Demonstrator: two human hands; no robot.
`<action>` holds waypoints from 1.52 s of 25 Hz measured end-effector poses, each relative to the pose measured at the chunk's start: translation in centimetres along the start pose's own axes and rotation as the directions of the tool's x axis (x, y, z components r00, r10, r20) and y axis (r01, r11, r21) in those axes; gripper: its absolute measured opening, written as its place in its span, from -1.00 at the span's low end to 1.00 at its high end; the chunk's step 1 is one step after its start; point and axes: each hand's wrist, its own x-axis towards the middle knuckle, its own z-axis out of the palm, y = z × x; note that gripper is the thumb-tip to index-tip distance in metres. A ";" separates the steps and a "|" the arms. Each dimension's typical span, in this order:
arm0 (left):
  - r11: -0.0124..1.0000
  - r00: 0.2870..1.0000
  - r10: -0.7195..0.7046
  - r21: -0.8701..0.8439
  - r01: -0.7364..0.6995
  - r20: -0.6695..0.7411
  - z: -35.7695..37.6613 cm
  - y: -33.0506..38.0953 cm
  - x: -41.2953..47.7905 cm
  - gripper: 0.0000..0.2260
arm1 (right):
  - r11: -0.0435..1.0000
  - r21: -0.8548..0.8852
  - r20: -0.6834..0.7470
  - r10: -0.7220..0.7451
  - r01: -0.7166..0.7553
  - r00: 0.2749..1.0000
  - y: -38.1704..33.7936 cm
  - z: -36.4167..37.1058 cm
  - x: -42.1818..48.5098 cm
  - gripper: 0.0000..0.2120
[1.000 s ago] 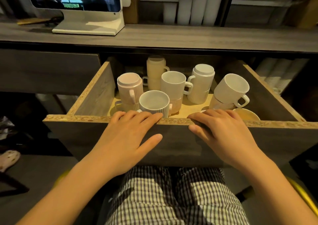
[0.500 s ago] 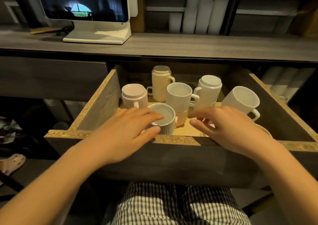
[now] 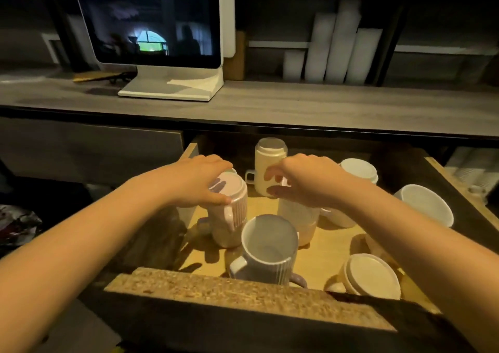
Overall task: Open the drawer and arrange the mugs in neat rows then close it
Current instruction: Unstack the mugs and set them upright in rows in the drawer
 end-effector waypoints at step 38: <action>0.779 0.949 0.211 -0.545 -0.309 -0.236 -1.4 -2.4 2.4 -0.31 | 0.677 0.734 -0.122 0.049 0.057 0.991 1.2 -0.8 3.0 -0.37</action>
